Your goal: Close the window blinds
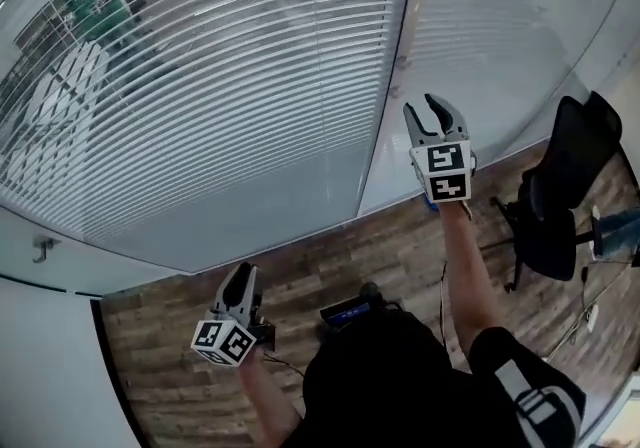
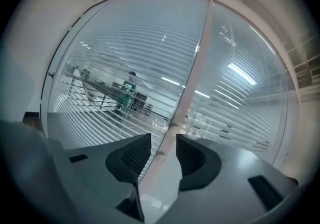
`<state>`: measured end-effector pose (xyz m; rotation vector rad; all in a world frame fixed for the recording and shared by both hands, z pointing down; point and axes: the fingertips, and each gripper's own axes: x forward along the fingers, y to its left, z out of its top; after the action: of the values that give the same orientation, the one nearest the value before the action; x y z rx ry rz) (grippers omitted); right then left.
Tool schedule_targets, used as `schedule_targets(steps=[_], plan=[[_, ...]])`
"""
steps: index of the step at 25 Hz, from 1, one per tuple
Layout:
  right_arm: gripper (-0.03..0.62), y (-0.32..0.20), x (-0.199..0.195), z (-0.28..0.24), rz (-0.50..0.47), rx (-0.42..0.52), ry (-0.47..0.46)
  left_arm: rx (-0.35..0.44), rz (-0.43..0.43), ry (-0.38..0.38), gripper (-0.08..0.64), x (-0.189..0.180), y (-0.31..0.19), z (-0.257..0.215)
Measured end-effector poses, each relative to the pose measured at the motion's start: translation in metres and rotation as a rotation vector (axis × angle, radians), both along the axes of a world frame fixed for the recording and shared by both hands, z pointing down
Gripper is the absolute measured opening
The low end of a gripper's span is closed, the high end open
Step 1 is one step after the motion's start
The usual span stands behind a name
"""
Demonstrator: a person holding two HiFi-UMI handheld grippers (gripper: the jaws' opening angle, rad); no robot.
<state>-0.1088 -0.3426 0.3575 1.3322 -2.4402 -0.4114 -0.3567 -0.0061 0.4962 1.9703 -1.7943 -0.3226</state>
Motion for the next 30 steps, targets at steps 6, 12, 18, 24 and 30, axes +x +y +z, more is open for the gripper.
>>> schedule_targets(steps=[6, 12, 18, 24, 30], plan=[[0.141, -0.057, -0.02, -0.008, -0.036, 0.072, 0.074, -0.019, 0.001, -0.051, 0.115, 0.025, -0.034, -0.01], [0.141, -0.077, -0.032, -0.004, -0.059, 0.121, 0.08, -0.082, -0.021, -0.078, 0.115, 0.042, -0.042, -0.001], [0.14, -0.086, -0.034, -0.007, -0.034, 0.134, 0.081, -0.069, 0.008, -0.078, 0.115, 0.036, -0.067, -0.002], [0.129, -0.087, -0.03, 0.002, -0.032, -0.055, -0.177, -0.032, 0.047, -0.081, 0.115, 0.015, -0.088, -0.012], [0.129, -0.094, -0.022, 0.007, -0.06, -0.375, -0.657, -0.019, 0.068, -0.057, 0.115, 0.004, -0.097, -0.01]])
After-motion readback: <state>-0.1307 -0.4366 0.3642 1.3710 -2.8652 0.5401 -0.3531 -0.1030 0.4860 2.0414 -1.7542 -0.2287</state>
